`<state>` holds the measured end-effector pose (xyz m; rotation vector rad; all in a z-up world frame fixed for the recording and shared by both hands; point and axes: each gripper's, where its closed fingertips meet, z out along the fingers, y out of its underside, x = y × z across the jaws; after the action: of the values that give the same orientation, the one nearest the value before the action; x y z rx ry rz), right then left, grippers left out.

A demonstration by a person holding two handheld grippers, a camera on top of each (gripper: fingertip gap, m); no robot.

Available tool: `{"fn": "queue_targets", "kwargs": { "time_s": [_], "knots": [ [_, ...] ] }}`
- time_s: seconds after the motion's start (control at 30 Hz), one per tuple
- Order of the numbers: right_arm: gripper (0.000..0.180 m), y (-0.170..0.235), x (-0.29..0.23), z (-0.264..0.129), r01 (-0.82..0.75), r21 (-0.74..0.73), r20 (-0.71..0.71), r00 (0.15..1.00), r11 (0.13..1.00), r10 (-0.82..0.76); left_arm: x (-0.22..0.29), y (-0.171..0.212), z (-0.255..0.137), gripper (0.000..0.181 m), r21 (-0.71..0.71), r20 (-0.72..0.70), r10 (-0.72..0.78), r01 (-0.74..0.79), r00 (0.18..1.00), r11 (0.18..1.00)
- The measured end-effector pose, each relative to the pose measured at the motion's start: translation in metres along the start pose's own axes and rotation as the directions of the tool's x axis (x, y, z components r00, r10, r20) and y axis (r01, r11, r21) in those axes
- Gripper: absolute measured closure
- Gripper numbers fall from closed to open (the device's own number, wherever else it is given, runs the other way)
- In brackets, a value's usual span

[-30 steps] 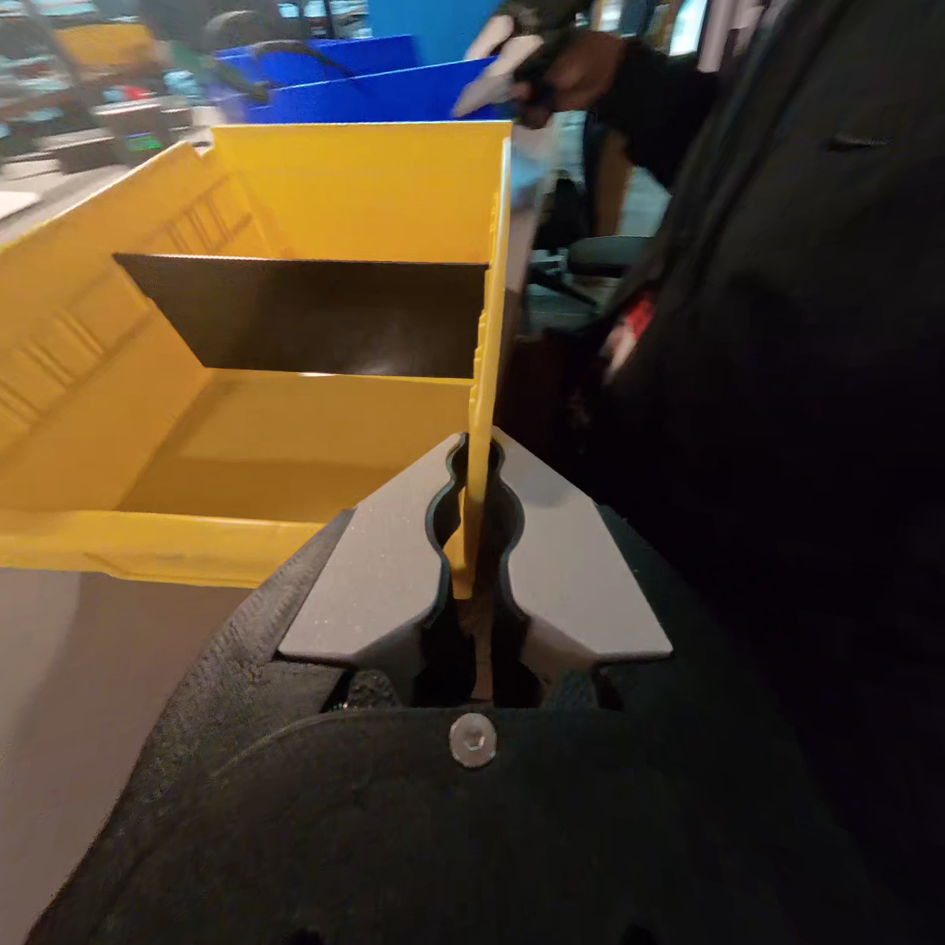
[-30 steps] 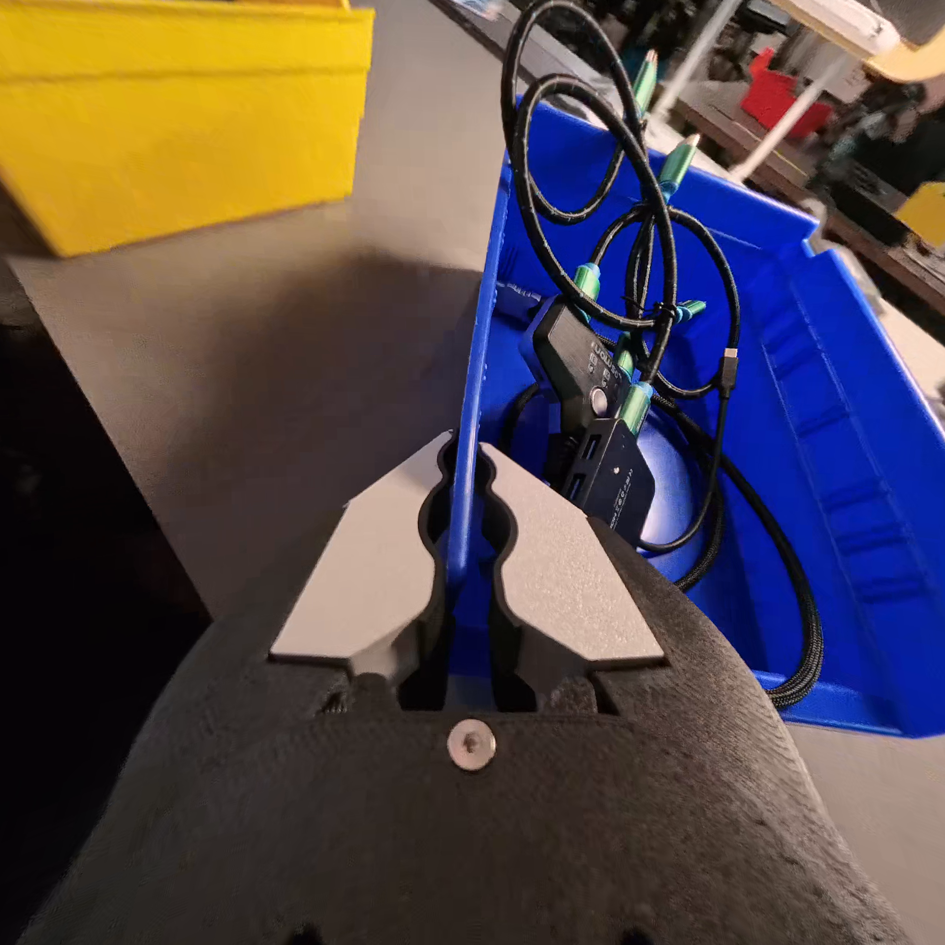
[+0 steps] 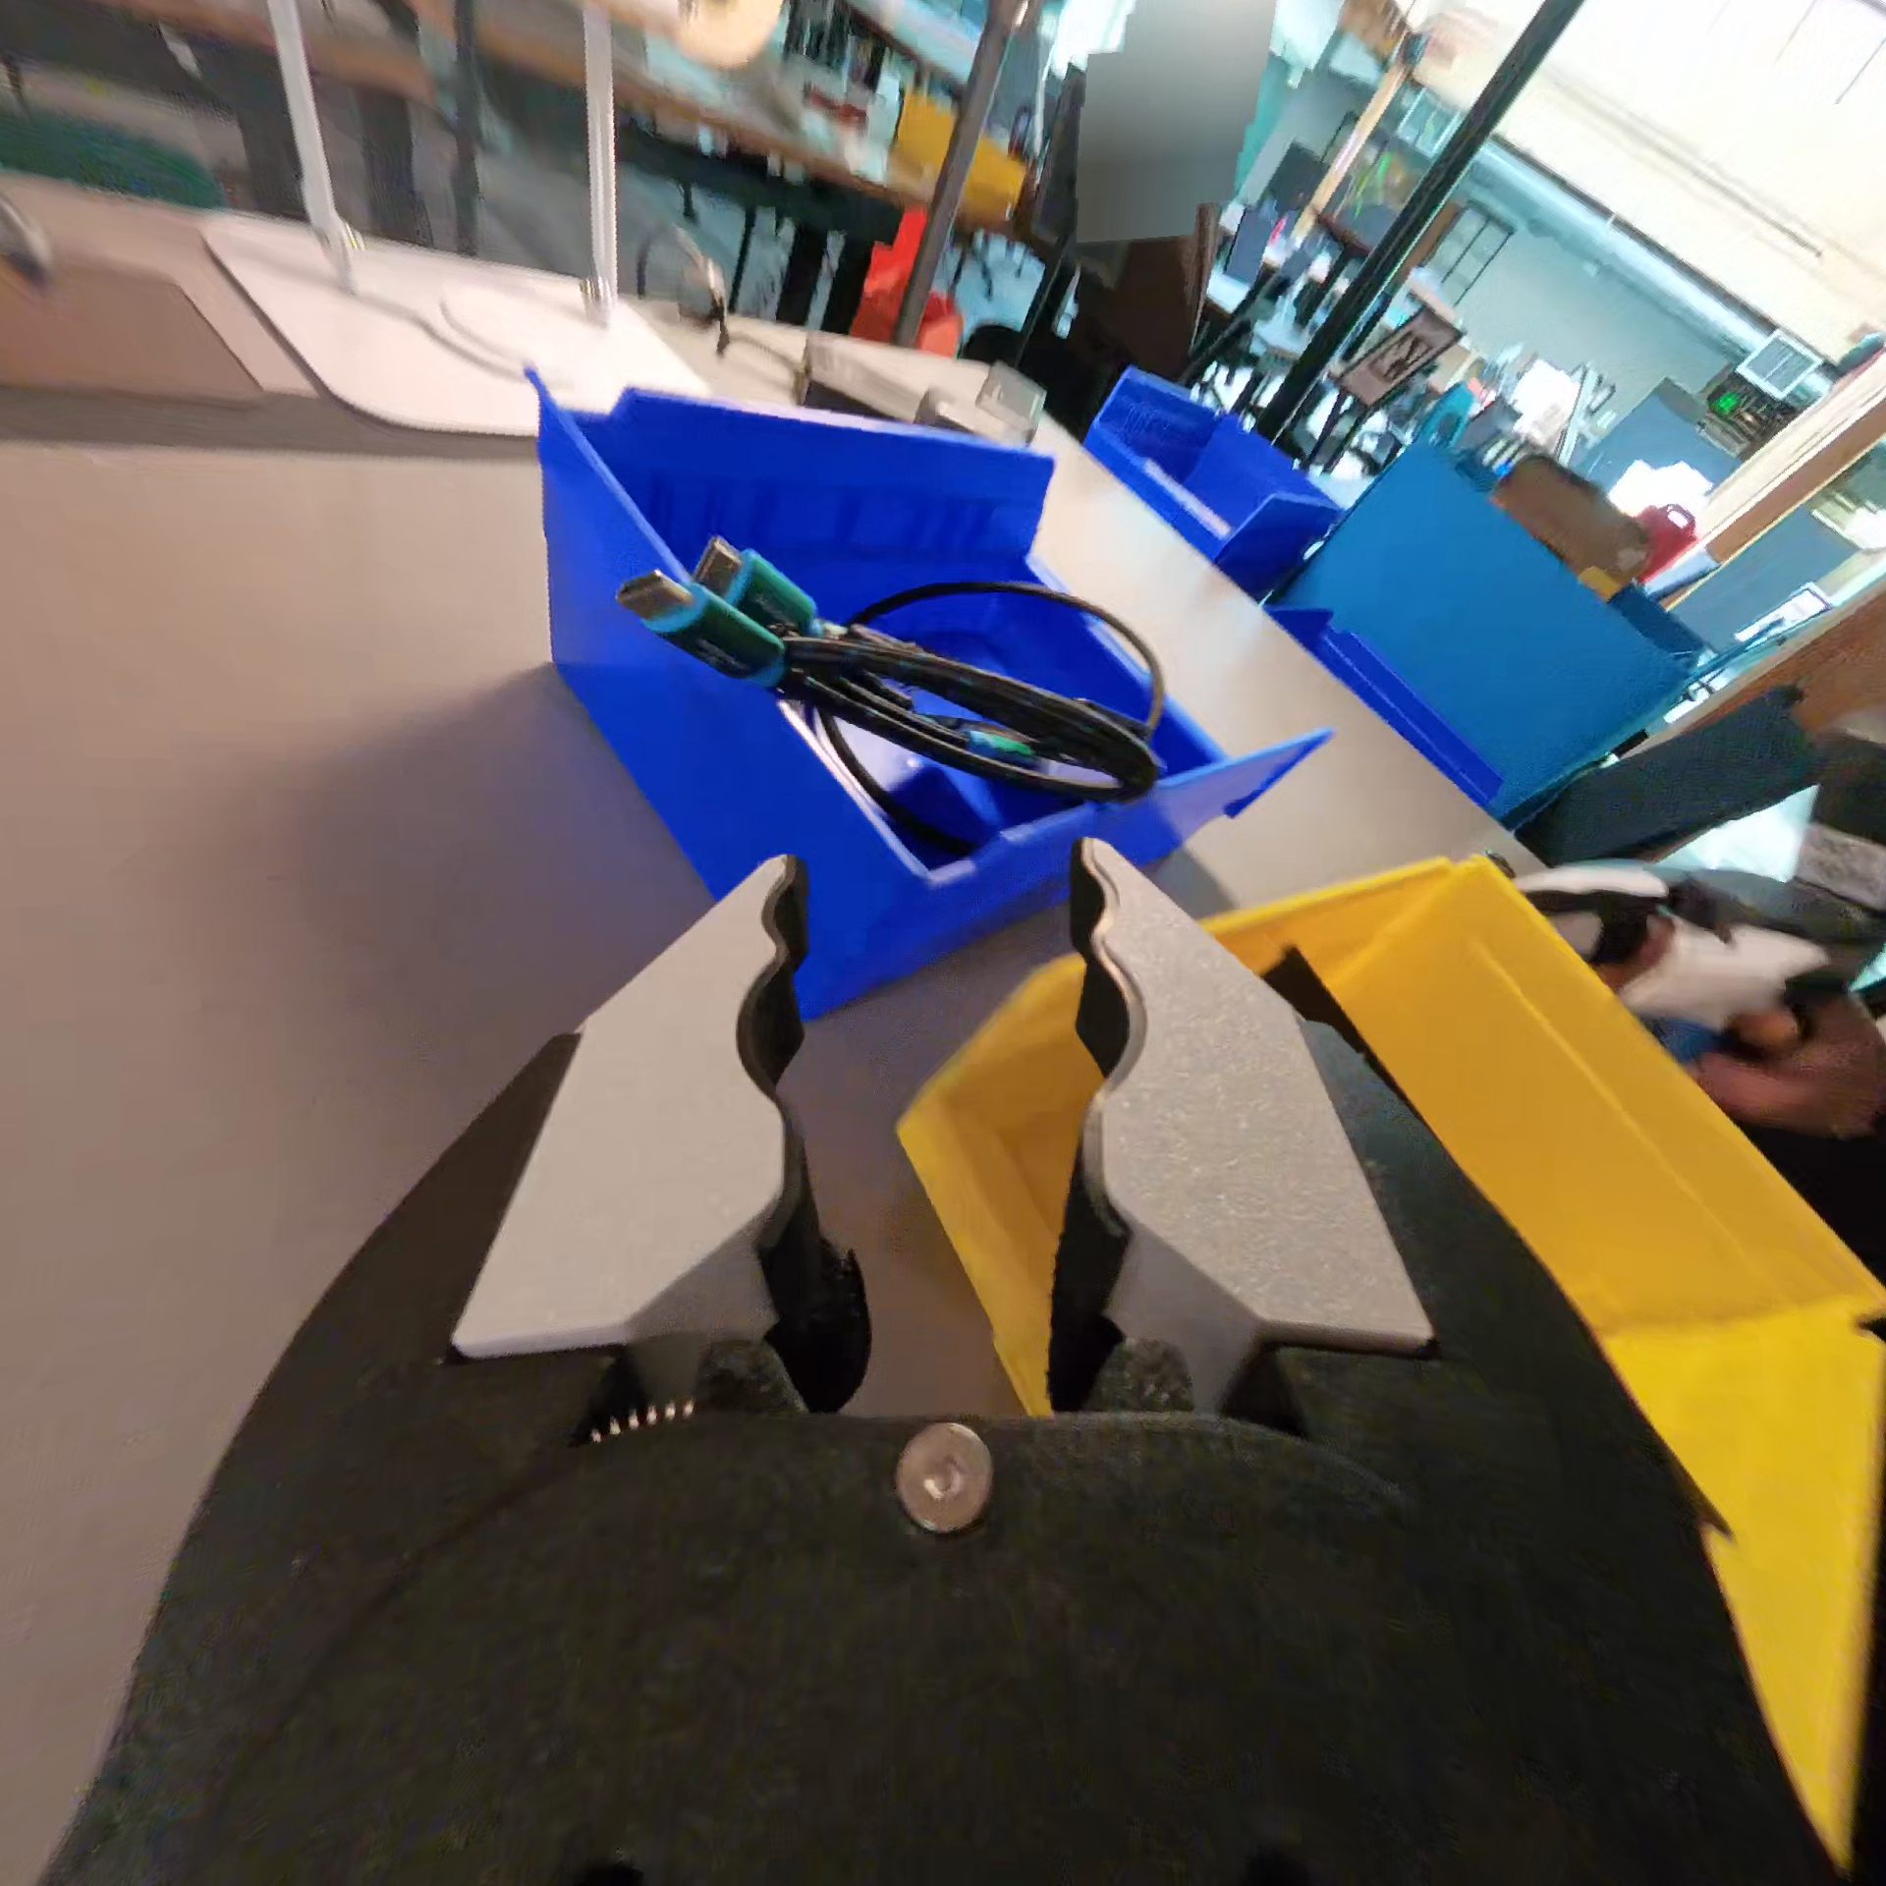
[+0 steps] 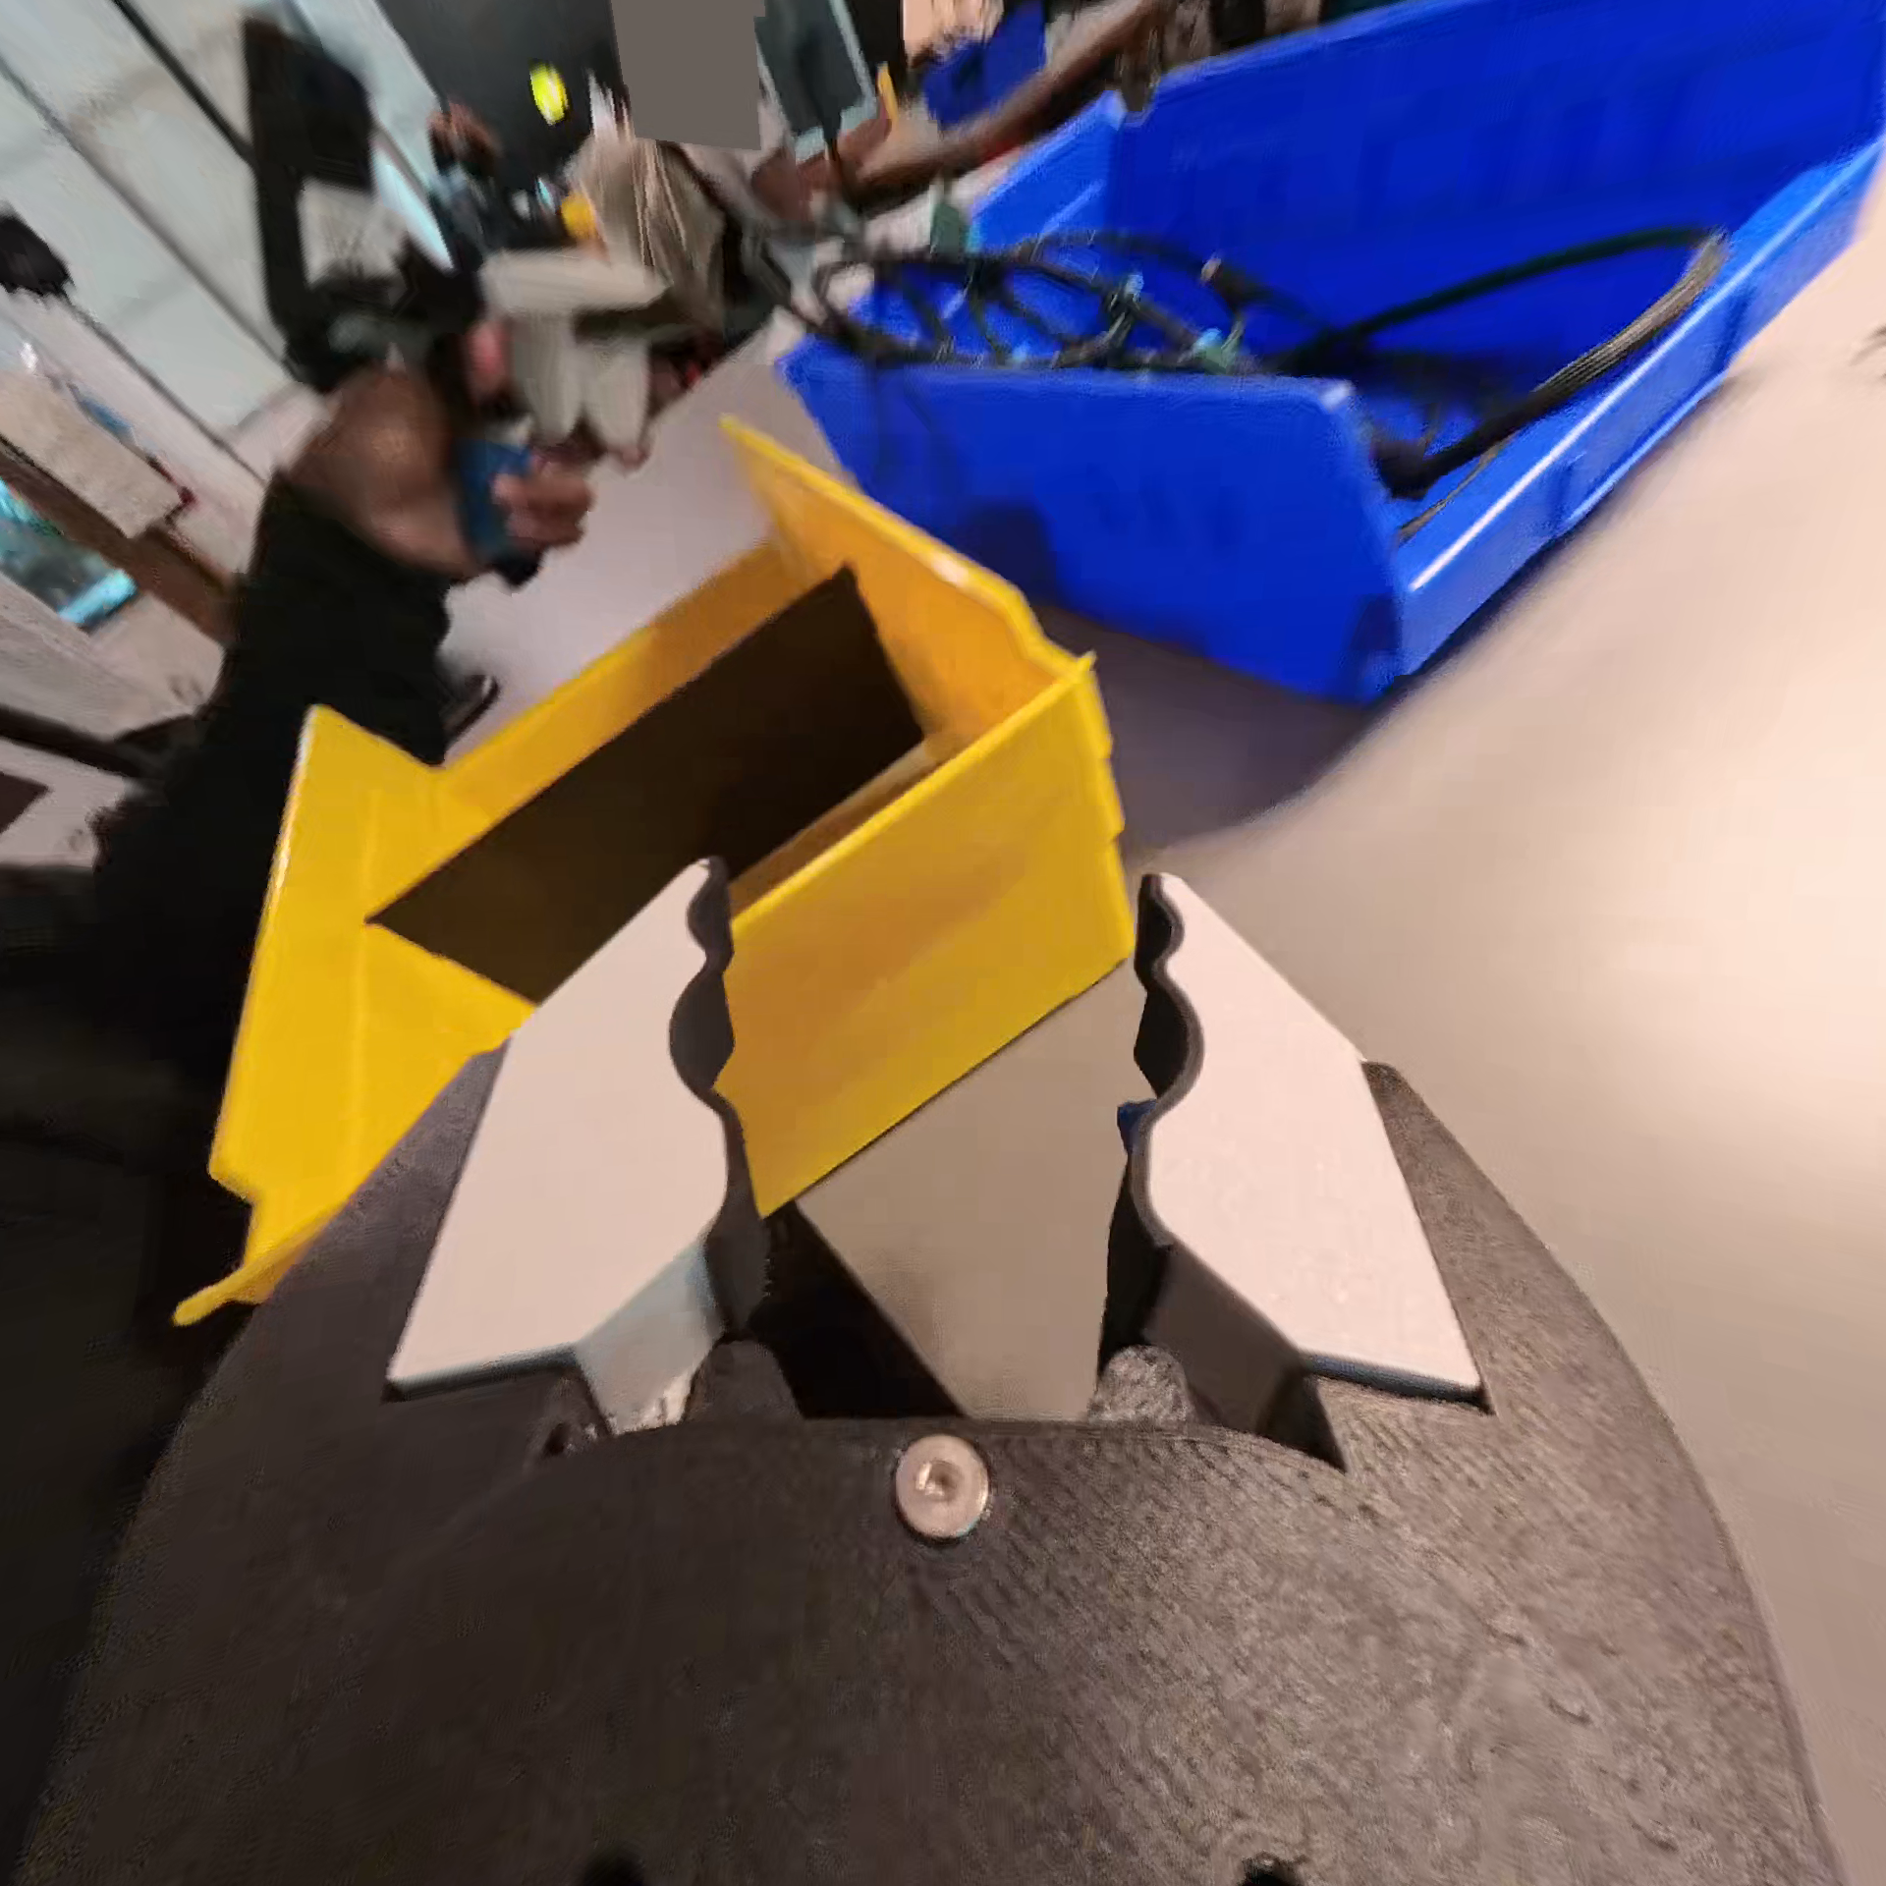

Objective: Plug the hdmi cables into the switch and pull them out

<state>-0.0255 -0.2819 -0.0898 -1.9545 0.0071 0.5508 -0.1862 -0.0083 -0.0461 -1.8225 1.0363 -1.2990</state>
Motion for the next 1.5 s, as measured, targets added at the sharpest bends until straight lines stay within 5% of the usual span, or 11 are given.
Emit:
{"fn": "queue_targets", "kwargs": {
  "time_s": [0.13, 0.33, 0.6, 0.77, 0.9, 1.0, 1.13, 1.33, 1.47, 1.5],
  "knots": [
    [0.119, -0.003, -0.009, 0.005, 0.074, -0.027, 0.028, 0.997, 0.997, -0.073, -0.025, 0.017, 0.068, 0.150, -0.175, 0.009, -0.067, 0.067, 0.998, 0.982],
    [0.147, -0.017, 0.027, -0.008, 0.253, -0.149, -0.043, 0.964, 0.956, -0.262, -0.051, 0.004, 0.068, 0.159, -0.109, 0.081, -0.024, 0.033, 0.996, 0.993],
    [0.155, -0.045, 0.120, -0.040, 0.389, -0.400, -0.200, 0.847, 0.830, -0.493, -0.148, -0.014, -0.032, 0.171, -0.150, 0.435, 0.116, -0.055, 0.893, 0.987],
    [0.137, -0.070, 0.166, -0.071, 0.354, -0.528, -0.401, 0.697, 0.772, -0.594, -0.188, -0.032, -0.134, 0.142, -0.063, 0.705, 0.050, -0.008, 0.707, 0.998],
    [0.126, -0.077, 0.140, -0.112, 0.282, -0.312, -0.584, 0.696, 0.907, -0.417, -0.131, -0.033, -0.177, 0.115, 0.093, 0.744, -0.012, -0.085, 0.668, 0.992],
    [0.123, -0.064, 0.129, -0.154, 0.238, -0.156, -0.724, 0.632, 0.959, -0.275, -0.085, -0.006, -0.162, 0.104, 0.160, 0.683, -0.046, -0.088, 0.729, 0.983],
    [0.115, -0.006, 0.113, -0.158, 0.059, -0.120, -0.653, 0.747, 0.991, -0.124, -0.047, 0.019, -0.108, 0.093, 0.230, 0.546, -0.133, 0.005, 0.827, 0.973],
    [0.115, 0.012, 0.104, -0.148, -0.067, 0.119, -0.609, 0.783, 0.991, 0.126, -0.063, 0.016, -0.054, 0.061, 0.339, 0.575, -0.268, 0.073, 0.773, 0.938],
    [0.116, 0.006, 0.107, -0.128, -0.038, 0.165, -0.588, 0.799, 0.986, 0.129, -0.089, 0.026, -0.037, 0.058, 0.333, 0.619, -0.295, 0.097, 0.728, 0.938],
    [0.118, 0.001, 0.113, -0.125, -0.016, 0.168, -0.588, 0.801, 0.986, 0.113, -0.094, 0.027, -0.039, 0.074, 0.323, 0.635, -0.284, 0.086, 0.719, 0.942]
  ]
}}
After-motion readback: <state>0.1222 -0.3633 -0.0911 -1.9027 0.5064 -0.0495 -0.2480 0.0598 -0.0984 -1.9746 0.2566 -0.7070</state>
